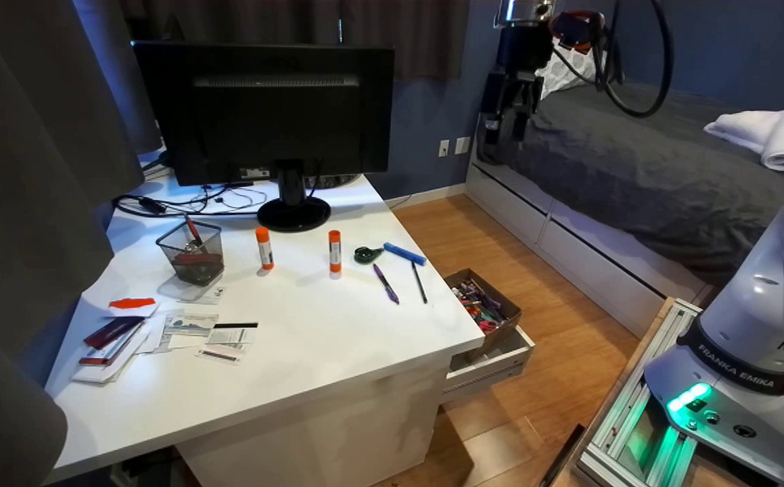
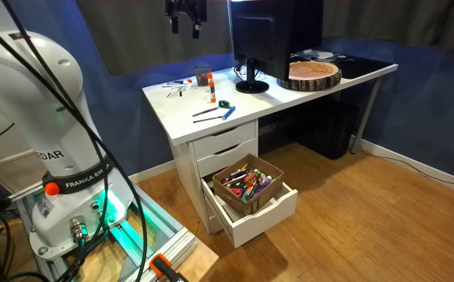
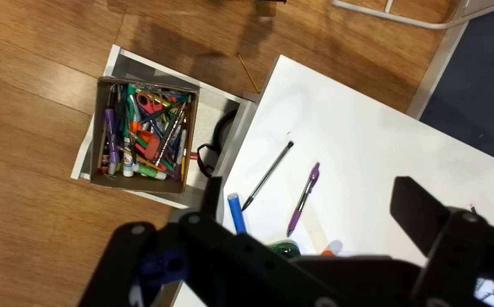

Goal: Flip the stick of glue on the right over

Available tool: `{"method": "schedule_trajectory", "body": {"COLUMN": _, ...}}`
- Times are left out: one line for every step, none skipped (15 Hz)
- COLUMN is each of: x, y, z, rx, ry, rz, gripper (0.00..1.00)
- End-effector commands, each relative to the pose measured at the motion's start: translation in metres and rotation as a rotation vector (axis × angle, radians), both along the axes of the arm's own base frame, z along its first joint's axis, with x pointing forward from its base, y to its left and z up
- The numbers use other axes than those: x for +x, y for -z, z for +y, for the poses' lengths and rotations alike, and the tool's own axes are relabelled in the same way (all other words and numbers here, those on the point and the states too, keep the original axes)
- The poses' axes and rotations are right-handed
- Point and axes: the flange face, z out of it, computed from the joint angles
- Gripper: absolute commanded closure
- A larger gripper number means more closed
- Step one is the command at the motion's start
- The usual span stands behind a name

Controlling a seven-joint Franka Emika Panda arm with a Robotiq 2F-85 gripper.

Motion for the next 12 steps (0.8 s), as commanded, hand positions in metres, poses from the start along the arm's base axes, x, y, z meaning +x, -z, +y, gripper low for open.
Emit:
{"method": "schedule_trajectory", "body": {"x": 0.035, "y": 0.003, "z": 0.0, "rx": 0.103, "ry": -0.014, "rz": 0.07, "gripper": 0.0}}
{"method": "schedule_trajectory", "body": {"x": 0.045, "y": 0.001, "z": 0.005, "rx": 0.126, "ry": -0.013, "rz": 0.1, "gripper": 0.0}}
{"method": "schedule_trajectory", "body": {"x": 0.057, "y": -0.002, "z": 0.008, "rx": 0.152, "ry": -0.014, "rz": 0.111, "gripper": 0.0}}
{"method": "schedule_trajectory", "body": {"x": 0.069, "y": -0.002, "z": 0.013, "rx": 0.157, "ry": 0.014, "rz": 0.164, "gripper": 0.0}}
{"method": "schedule_trajectory", "body": {"x": 0.078, "y": -0.001, "z": 0.019, "rx": 0.179, "ry": 0.006, "rz": 0.204, "gripper": 0.0}}
{"method": "schedule_trajectory", "body": {"x": 0.087, "y": 0.0, "z": 0.026, "rx": 0.195, "ry": 0.018, "rz": 0.255, "gripper": 0.0}}
{"method": "schedule_trajectory", "body": {"x": 0.097, "y": 0.002, "z": 0.031, "rx": 0.189, "ry": 0.047, "rz": 0.296, "gripper": 0.0}}
{"method": "schedule_trajectory", "body": {"x": 0.109, "y": 0.006, "z": 0.037, "rx": 0.178, "ry": 0.085, "rz": 0.331, "gripper": 0.0}}
{"method": "schedule_trajectory", "body": {"x": 0.122, "y": 0.01, "z": 0.044, "rx": 0.159, "ry": 0.124, "rz": 0.35, "gripper": 0.0}}
{"method": "schedule_trajectory", "body": {"x": 0.135, "y": 0.013, "z": 0.051, "rx": 0.139, "ry": 0.156, "rz": 0.357, "gripper": 0.0}}
{"method": "schedule_trajectory", "body": {"x": 0.148, "y": 0.018, "z": 0.059, "rx": 0.115, "ry": 0.194, "rz": 0.359, "gripper": 0.0}}
{"method": "schedule_trajectory", "body": {"x": 0.162, "y": 0.021, "z": 0.066, "rx": 0.089, "ry": 0.231, "rz": 0.346, "gripper": 0.0}}
